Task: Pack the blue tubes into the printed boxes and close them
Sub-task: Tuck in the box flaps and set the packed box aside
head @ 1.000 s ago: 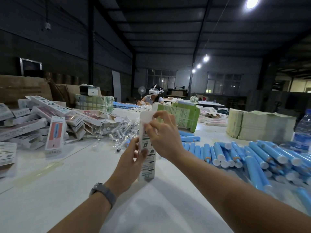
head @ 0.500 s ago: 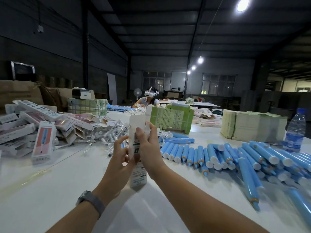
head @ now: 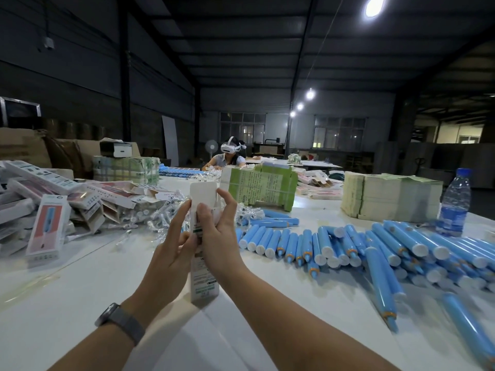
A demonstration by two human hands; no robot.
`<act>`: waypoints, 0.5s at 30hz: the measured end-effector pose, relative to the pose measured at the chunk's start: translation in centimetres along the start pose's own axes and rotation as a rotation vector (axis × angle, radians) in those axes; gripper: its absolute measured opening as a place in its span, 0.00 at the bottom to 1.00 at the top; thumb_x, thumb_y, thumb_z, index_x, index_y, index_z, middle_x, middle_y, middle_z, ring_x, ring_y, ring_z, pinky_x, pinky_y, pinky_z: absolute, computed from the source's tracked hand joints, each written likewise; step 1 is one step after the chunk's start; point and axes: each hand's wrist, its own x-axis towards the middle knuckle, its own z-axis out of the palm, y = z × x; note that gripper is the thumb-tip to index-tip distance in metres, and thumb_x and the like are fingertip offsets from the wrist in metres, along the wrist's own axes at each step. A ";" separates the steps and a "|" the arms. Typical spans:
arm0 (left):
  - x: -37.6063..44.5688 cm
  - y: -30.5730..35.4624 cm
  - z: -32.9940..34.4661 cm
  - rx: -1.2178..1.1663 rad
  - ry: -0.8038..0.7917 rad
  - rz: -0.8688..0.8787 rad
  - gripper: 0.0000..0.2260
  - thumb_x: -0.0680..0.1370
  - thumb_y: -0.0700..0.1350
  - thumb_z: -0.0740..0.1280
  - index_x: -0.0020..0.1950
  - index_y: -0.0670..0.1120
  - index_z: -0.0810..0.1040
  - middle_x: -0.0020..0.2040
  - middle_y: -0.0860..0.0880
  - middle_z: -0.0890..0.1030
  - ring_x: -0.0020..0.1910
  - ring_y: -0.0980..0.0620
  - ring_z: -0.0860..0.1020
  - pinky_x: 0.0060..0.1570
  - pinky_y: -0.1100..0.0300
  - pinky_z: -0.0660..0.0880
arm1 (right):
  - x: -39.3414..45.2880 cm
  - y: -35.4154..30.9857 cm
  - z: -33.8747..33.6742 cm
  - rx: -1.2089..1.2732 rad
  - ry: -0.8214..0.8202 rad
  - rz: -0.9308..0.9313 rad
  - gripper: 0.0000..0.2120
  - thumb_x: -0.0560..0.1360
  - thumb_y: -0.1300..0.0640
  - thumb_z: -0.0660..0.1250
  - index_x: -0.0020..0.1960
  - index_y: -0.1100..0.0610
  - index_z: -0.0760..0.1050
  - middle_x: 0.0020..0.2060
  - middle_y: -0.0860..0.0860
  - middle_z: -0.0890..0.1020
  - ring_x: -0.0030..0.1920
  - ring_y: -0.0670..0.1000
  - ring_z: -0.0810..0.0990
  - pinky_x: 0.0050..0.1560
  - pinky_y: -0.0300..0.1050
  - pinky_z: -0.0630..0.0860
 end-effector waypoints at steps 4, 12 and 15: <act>0.2 0.3 0.0 0.037 0.012 -0.004 0.20 0.82 0.56 0.54 0.70 0.78 0.58 0.51 0.66 0.83 0.49 0.62 0.84 0.41 0.59 0.79 | 0.1 0.0 -0.1 -0.009 -0.011 -0.005 0.12 0.81 0.43 0.61 0.59 0.29 0.62 0.53 0.51 0.82 0.50 0.55 0.83 0.55 0.61 0.79; 0.6 0.6 0.4 0.086 0.038 -0.008 0.20 0.78 0.50 0.53 0.65 0.71 0.65 0.44 0.57 0.85 0.39 0.55 0.84 0.31 0.59 0.80 | -0.1 0.5 -0.3 -0.001 -0.053 -0.058 0.14 0.80 0.40 0.59 0.64 0.30 0.62 0.54 0.51 0.81 0.49 0.54 0.83 0.55 0.64 0.79; 0.5 0.8 0.4 0.090 0.048 -0.002 0.19 0.78 0.51 0.52 0.63 0.73 0.64 0.43 0.57 0.85 0.37 0.54 0.84 0.30 0.58 0.80 | -0.1 0.9 -0.5 -0.010 -0.071 -0.074 0.15 0.79 0.39 0.58 0.65 0.30 0.62 0.54 0.46 0.80 0.48 0.48 0.82 0.55 0.63 0.79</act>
